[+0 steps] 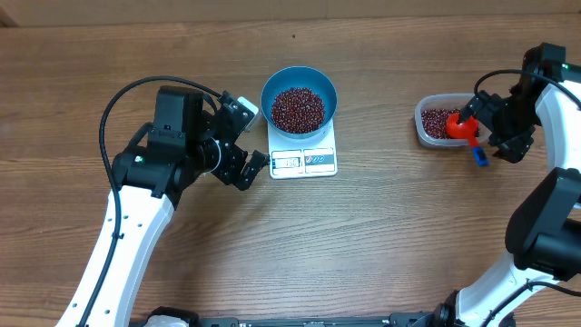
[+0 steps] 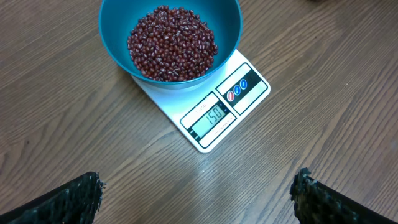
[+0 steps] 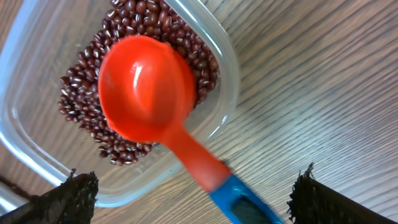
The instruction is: Scoop item into bowl and weigh 150g on scale
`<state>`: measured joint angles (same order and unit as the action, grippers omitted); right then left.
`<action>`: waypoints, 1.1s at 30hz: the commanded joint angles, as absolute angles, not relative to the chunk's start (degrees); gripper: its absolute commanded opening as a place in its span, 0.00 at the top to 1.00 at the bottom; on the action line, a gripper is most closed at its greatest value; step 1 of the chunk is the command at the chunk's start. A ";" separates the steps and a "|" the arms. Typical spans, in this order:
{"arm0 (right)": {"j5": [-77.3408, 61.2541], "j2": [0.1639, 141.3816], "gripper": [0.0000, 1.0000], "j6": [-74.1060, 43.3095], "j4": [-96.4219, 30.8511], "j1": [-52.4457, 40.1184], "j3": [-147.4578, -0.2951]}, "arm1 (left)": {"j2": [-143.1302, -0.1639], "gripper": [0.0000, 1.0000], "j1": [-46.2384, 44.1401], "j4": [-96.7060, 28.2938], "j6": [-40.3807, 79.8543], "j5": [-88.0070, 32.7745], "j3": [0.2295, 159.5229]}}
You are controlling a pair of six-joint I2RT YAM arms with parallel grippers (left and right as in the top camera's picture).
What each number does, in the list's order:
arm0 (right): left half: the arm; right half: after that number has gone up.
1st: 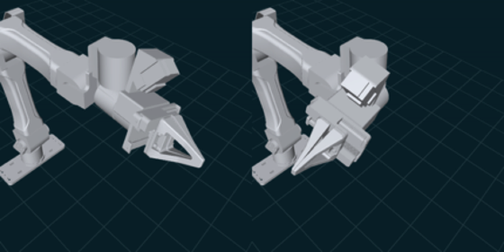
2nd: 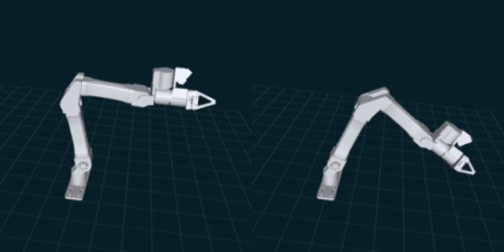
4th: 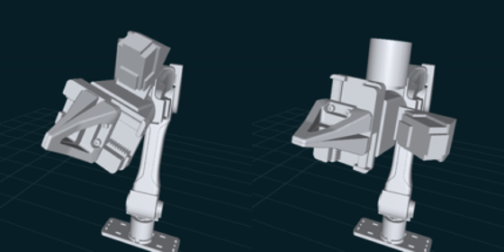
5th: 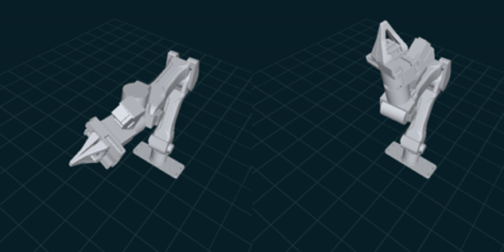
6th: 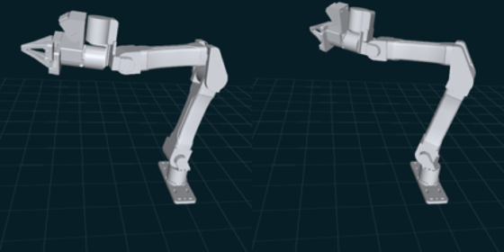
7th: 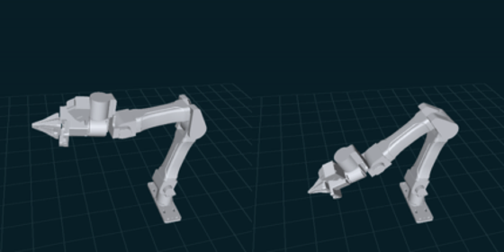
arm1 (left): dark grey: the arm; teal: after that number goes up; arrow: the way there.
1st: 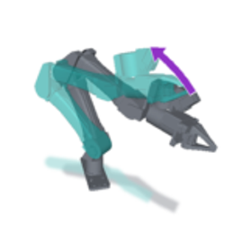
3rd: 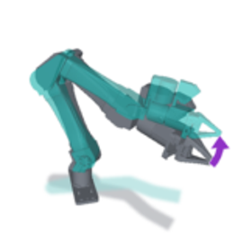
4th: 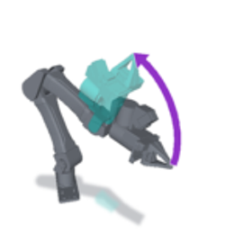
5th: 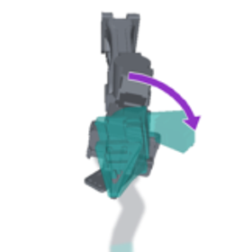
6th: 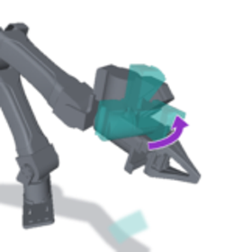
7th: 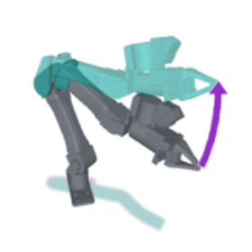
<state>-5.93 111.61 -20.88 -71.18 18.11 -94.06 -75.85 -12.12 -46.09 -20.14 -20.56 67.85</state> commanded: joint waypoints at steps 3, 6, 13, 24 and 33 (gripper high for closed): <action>-1.10 111.04 0.00 -17.47 -69.43 18.24 -93.80 | -75.66 0.01 -12.03 -46.09 -21.45 -20.38 68.40; -1.30 111.02 0.00 -17.56 -67.51 18.55 -93.84 | -75.66 0.00 -12.03 -46.09 -21.45 -20.38 68.40; -5.74 110.56 0.00 -17.72 -69.21 22.35 -102.08 | -75.66 0.00 -12.03 -46.11 -21.45 -20.38 68.40; -8.86 106.30 0.00 -17.74 -83.46 23.44 -119.57 | -75.66 0.00 -12.03 -46.11 -21.45 -20.38 68.40; -13.02 98.48 0.00 -21.02 -87.29 23.44 -123.26 | -75.66 0.01 -12.03 -46.09 -21.45 -20.38 68.40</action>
<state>-12.01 102.98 -18.31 -87.46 23.53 -121.49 -75.85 -12.12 -46.09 -20.14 -20.56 67.85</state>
